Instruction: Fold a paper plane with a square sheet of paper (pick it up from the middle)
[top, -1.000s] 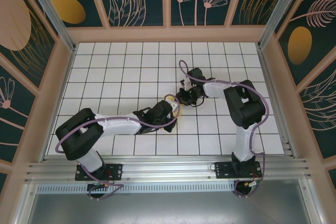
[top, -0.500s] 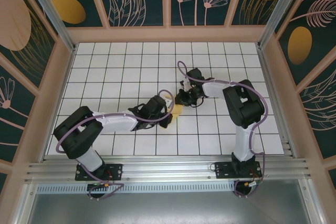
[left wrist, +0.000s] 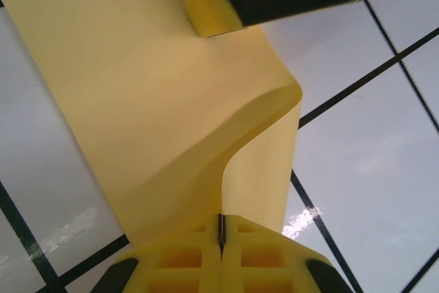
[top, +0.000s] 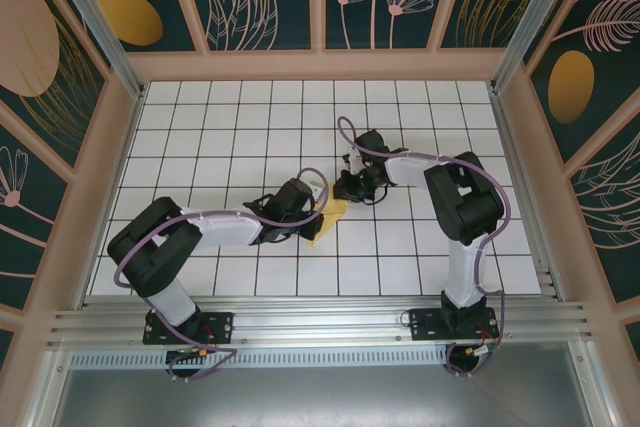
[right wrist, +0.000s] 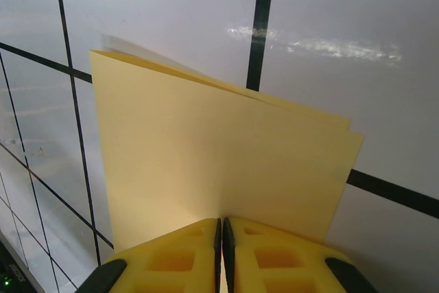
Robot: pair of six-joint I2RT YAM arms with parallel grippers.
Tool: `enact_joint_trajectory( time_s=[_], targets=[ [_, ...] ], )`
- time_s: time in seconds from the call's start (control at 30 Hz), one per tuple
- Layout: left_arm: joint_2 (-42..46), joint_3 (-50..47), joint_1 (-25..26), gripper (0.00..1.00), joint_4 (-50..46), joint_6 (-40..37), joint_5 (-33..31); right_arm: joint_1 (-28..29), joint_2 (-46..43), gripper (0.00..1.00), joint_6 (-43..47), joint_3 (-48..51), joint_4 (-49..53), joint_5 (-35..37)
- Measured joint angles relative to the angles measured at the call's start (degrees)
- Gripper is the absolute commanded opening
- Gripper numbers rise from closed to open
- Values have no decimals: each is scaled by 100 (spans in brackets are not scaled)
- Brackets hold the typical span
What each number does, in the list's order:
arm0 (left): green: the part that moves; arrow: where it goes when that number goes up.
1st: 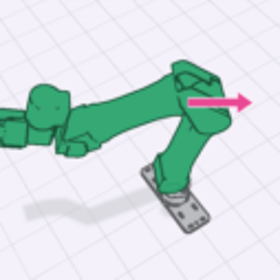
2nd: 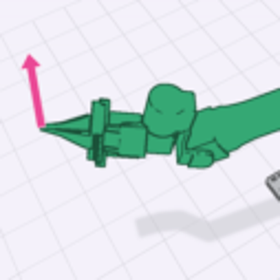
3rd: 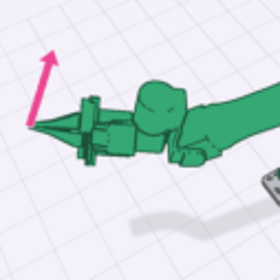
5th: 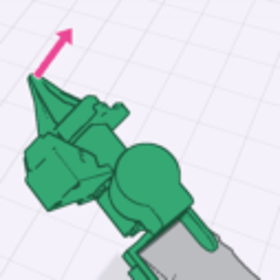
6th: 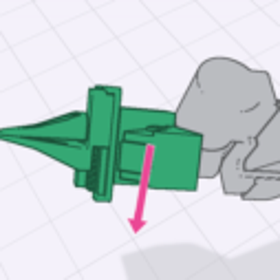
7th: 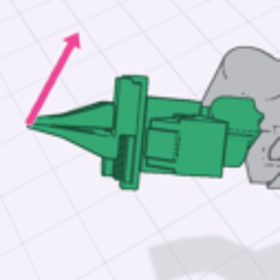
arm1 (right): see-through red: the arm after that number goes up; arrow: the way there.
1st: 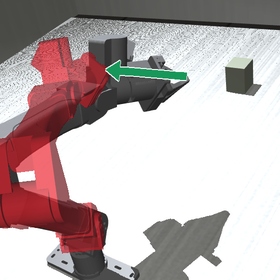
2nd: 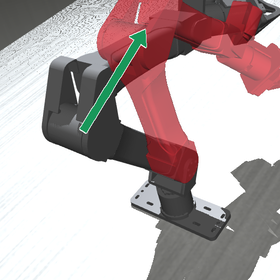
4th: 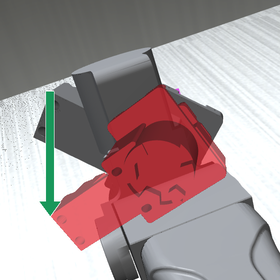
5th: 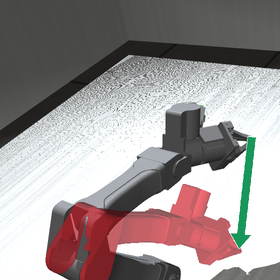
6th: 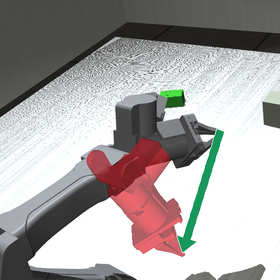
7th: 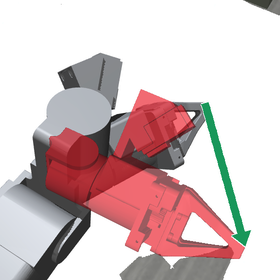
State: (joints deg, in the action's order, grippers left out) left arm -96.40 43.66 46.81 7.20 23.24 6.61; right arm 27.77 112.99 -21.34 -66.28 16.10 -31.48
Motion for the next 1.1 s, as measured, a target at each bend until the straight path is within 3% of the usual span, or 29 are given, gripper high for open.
enact_joint_trajectory(
  time_s=[1.1],
  targets=[
    [-238,240,-4,1,-146,-201,-278,26,0,15,-17,-31,44,55]
  ],
)
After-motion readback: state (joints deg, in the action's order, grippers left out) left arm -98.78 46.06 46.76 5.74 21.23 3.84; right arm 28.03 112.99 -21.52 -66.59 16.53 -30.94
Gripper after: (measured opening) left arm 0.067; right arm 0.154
